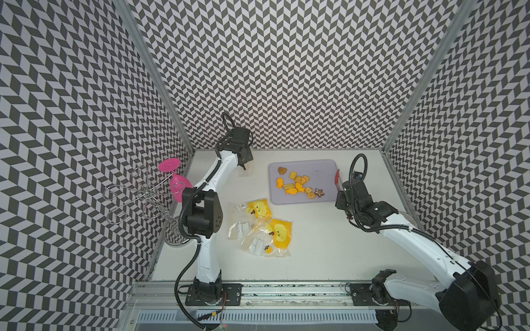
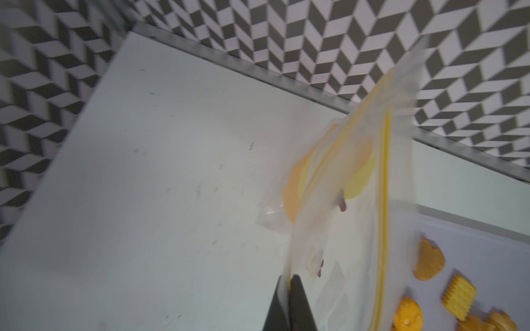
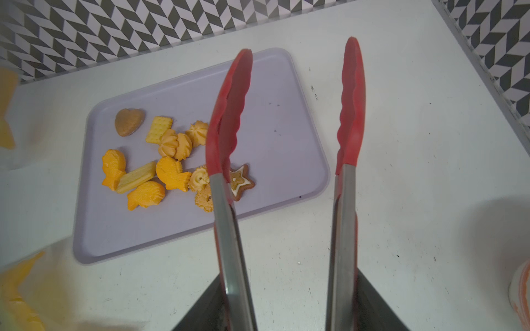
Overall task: Put the cookies into a resealable bag to prevent moisture
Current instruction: Pick up the cookie from the tray.
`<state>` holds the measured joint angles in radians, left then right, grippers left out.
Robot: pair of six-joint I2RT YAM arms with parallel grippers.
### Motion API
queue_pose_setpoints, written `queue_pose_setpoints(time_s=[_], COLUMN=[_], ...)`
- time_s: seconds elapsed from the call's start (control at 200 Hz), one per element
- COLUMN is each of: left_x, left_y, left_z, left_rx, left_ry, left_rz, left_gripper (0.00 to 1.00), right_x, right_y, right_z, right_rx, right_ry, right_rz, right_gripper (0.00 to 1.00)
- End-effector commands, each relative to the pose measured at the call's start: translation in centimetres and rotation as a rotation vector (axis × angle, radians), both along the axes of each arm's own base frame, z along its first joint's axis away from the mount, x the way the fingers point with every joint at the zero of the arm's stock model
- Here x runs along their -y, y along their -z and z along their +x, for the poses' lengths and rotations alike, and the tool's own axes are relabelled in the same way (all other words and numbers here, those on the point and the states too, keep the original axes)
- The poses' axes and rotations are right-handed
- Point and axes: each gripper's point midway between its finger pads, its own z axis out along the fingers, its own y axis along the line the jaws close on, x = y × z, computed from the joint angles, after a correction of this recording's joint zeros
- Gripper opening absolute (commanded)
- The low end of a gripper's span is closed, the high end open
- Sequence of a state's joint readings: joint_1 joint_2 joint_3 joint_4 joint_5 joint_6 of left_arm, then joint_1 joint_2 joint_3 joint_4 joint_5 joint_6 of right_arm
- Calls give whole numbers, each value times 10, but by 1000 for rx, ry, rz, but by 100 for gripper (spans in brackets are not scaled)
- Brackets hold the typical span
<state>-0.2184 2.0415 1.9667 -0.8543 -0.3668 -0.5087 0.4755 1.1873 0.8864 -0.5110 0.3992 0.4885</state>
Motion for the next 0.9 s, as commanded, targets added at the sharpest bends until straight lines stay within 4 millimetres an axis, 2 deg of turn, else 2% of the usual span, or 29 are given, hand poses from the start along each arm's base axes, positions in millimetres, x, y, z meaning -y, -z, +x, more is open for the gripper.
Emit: queue_pose_setpoints(time_s=[0.0,0.14,0.225,0.28,0.365,0.441,0.526,0.696,0.786,0.891], left_x=[-54,-71,-64,-49,-12,20,48,92,101,105], left_y=[-26,-52,-64,-53,-11,25,50,65,67,69], left_z=[-30,-48,-50,-40,-19,-9,-5,-1,-2,-3], left_rx=[-35,-27,-13,-43,-122,-183,-212,-190,-172,-163], left_ry=[-244,-334,-329,-253,-52,88,179,369,410,435], left_rz=[251,407,535,528,373,234,110,-109,-164,-200], left_gripper=[0,0,0,0,0,0,0,0,0,0], right_x=[-2,-3,-4,-7,-15,-24,-35,-44,-43,-41], right_y=[-14,-9,-2,0,3,7,13,31,41,43], right_z=[12,13,15,16,18,20,23,24,25,27], right_rx=[56,38,18,10,-2,-18,-60,-185,-242,-258], right_ry=[-10,-16,-25,-41,-87,-137,-197,-249,-249,-246], right_rz=[-14,-26,-36,-38,-32,-22,-10,9,8,11], right_gripper=[59,59,59,59,58,58,58,58,58,59])
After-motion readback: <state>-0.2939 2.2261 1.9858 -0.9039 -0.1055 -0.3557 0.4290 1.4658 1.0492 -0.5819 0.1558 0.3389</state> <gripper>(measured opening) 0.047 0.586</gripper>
